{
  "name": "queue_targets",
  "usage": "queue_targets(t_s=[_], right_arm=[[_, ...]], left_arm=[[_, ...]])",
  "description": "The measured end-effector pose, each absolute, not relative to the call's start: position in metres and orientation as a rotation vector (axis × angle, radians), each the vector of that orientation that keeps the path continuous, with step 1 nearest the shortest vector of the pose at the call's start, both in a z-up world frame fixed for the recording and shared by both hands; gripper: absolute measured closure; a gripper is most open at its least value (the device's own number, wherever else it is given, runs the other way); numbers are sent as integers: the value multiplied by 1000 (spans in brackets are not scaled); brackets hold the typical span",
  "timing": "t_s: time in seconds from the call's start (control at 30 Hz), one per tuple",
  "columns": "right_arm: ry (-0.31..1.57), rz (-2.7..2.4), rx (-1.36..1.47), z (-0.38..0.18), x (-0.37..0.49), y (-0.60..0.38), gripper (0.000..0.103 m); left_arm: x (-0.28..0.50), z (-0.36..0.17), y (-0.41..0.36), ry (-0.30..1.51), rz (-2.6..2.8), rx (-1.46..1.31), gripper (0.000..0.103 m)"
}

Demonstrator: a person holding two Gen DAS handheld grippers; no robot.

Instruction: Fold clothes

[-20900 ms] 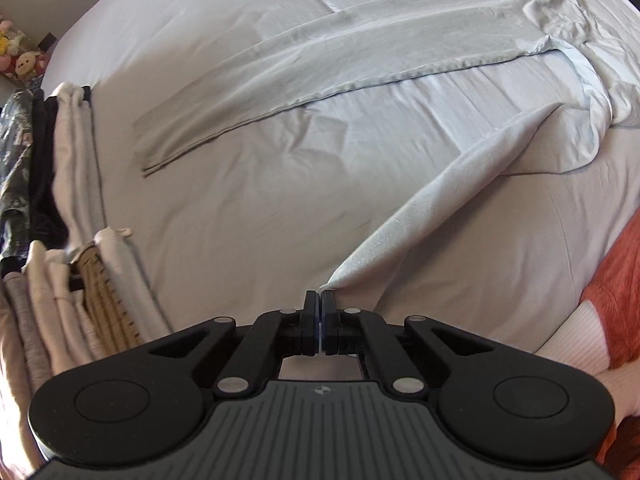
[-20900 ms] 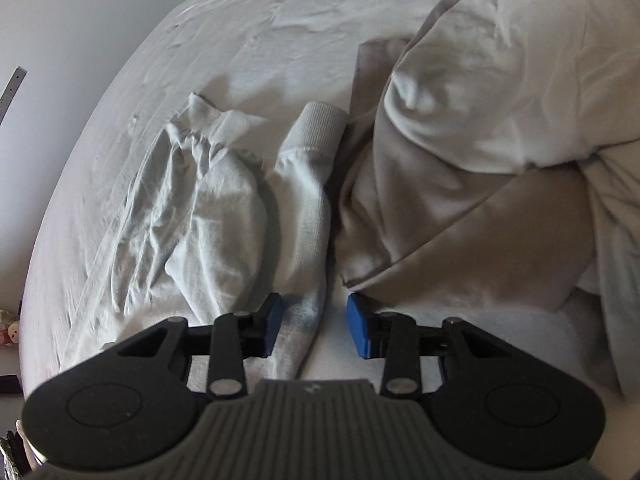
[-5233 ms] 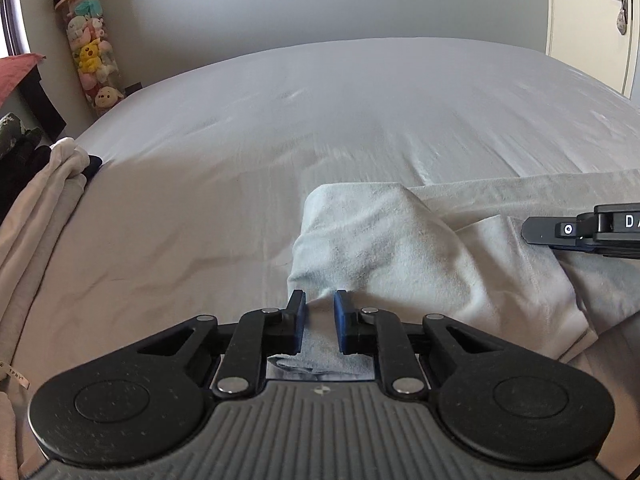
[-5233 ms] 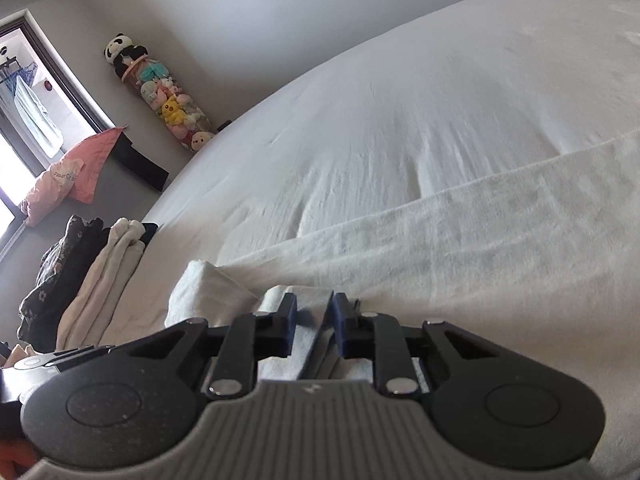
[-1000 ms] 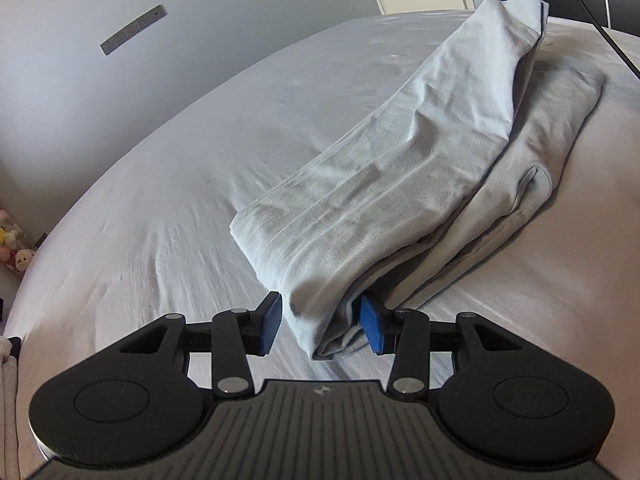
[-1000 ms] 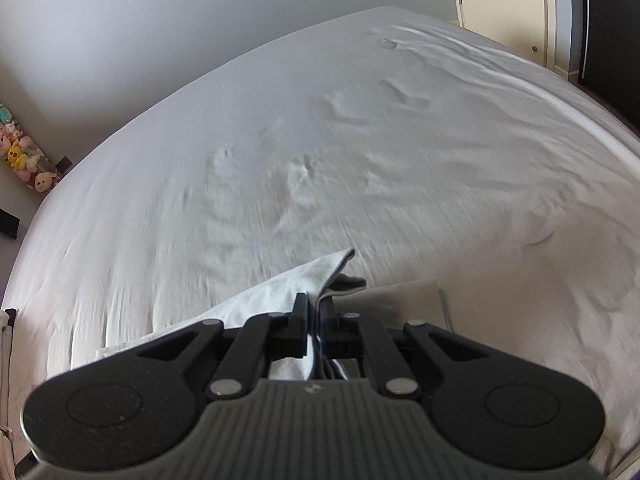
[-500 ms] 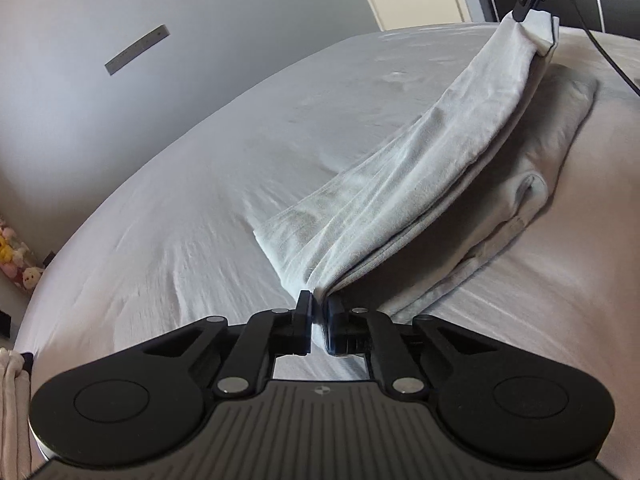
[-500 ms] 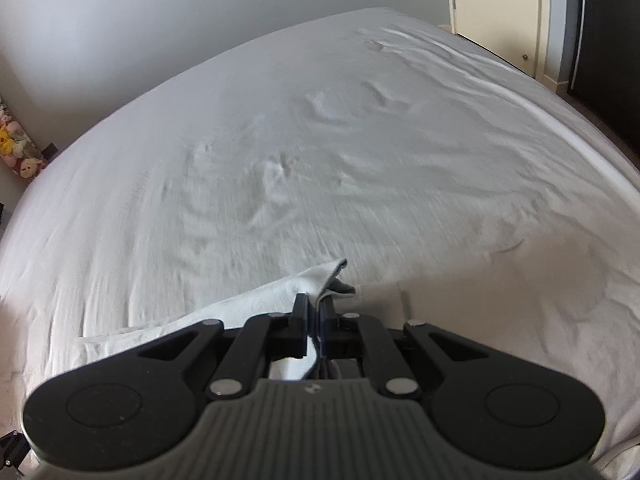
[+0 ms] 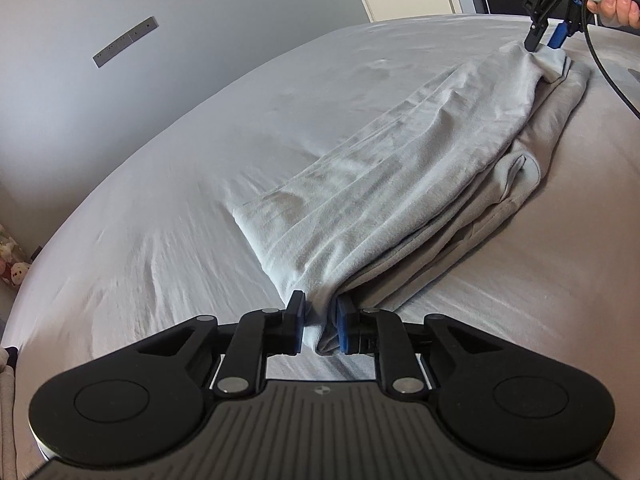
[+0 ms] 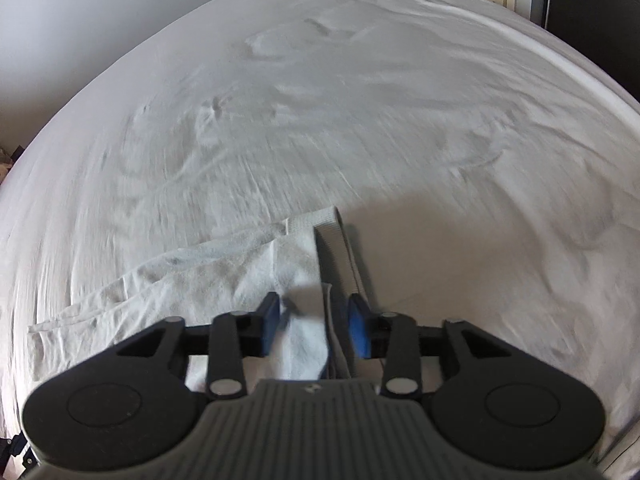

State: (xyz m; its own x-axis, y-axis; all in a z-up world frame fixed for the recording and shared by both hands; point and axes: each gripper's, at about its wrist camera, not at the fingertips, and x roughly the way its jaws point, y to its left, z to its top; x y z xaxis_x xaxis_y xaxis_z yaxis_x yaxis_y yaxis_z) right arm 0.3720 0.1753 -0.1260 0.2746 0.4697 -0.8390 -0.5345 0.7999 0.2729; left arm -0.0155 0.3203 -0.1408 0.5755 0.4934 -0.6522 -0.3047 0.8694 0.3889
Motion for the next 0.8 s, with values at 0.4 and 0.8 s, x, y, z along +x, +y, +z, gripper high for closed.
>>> queue_targets(t_s=[0.4, 0.8], right_arm=[[1170, 727, 88, -140, 355, 137, 77], [1131, 641, 80, -134, 353, 129, 90]], left_arm=[[-14, -141, 322, 847, 476, 237, 83], [-18, -146, 326, 880, 465, 201, 88]])
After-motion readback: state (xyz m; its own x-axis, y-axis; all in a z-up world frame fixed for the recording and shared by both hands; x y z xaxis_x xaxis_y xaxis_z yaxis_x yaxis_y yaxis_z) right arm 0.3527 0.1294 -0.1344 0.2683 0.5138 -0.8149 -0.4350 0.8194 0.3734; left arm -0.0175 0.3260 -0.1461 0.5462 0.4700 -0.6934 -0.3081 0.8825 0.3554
